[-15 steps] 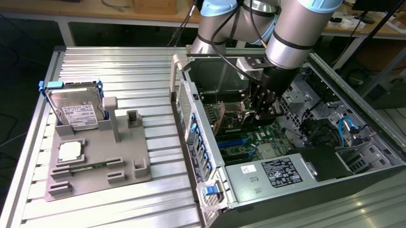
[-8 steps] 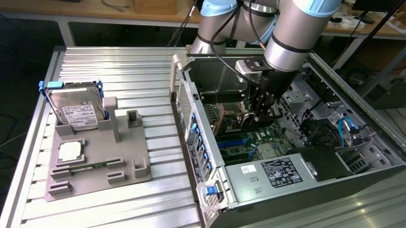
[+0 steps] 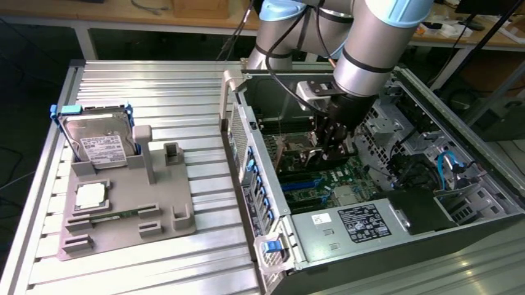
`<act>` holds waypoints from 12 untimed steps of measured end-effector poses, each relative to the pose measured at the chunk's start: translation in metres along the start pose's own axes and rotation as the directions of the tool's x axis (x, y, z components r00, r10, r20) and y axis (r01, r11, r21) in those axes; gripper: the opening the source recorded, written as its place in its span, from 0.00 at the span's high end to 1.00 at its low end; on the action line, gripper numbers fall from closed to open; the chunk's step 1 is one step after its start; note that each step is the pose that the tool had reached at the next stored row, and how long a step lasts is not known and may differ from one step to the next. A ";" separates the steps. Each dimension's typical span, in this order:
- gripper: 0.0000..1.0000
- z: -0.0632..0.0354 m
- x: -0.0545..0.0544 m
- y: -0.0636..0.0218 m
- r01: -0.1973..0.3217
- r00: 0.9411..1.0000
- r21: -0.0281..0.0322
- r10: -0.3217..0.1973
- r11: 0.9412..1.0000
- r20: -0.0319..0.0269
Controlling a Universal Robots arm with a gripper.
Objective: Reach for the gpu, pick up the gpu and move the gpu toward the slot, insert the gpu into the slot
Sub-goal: 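Insert the gpu into the slot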
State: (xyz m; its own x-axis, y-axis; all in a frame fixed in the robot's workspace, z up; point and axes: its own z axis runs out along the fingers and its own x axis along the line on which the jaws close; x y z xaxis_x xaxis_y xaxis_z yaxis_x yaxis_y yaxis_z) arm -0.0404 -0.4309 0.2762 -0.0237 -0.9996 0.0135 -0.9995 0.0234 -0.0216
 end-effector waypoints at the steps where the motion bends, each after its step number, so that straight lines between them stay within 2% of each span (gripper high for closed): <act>1: 0.73 0.0004 0.001 0.0003 0.000 1.000 0.000 0.000 1.000 0.000; 6: 0.73 0.0012 0.007 0.0002 0.000 1.000 0.000 0.000 1.000 0.000; 12: 0.73 0.0044 0.008 0.0008 0.000 1.000 0.000 0.000 1.000 0.000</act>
State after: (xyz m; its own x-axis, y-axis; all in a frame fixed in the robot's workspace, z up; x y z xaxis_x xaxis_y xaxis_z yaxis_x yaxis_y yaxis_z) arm -0.0413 -0.4384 0.2718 -0.0236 -0.9996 0.0136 -0.9995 0.0233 -0.0216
